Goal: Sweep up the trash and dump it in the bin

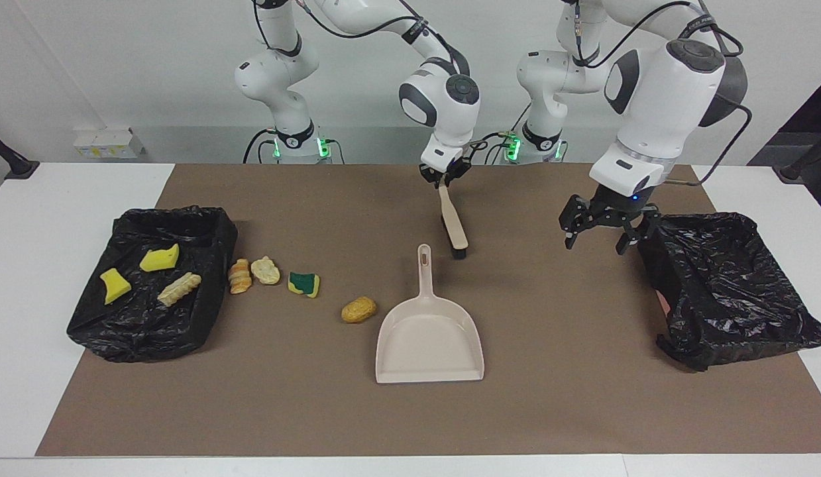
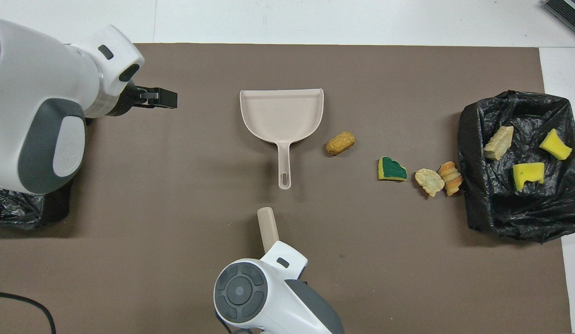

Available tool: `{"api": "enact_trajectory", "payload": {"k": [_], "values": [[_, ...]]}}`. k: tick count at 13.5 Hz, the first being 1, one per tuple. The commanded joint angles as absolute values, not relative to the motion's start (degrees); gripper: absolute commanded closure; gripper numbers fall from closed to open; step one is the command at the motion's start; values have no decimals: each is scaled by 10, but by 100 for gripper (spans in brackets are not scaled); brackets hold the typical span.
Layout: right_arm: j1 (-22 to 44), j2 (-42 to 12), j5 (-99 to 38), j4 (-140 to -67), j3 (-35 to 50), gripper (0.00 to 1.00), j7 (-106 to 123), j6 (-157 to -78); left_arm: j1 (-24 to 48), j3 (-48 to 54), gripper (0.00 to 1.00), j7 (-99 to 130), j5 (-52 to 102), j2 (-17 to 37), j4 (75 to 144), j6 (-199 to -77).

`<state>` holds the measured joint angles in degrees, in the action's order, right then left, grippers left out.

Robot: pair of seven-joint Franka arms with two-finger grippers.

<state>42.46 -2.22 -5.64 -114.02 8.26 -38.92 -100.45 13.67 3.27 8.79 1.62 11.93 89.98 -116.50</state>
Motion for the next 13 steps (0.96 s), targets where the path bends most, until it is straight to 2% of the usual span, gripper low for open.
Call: {"api": "enact_trajectory", "payload": {"k": [1,2,4,6,11,13], "values": [[369,54,-71,-1144,82,100,-372,-935,154,29,0,102,26,135,876,-1172],[353,60,-69,-1128,80,100,-374,-907,163,38,0,105,28,144,876,-1172],[318,53,-51,-1107,78,100,-381,-872,226,43,0,138,19,197,867,-1183],[289,46,13,-1107,79,100,-381,-870,262,44,0,175,21,222,871,-1221],[194,46,140,-1150,80,100,-370,-860,320,46,0,198,19,254,910,-1278],[150,47,171,-1180,80,100,-351,-883,344,45,0,200,18,277,911,-1281]]}}
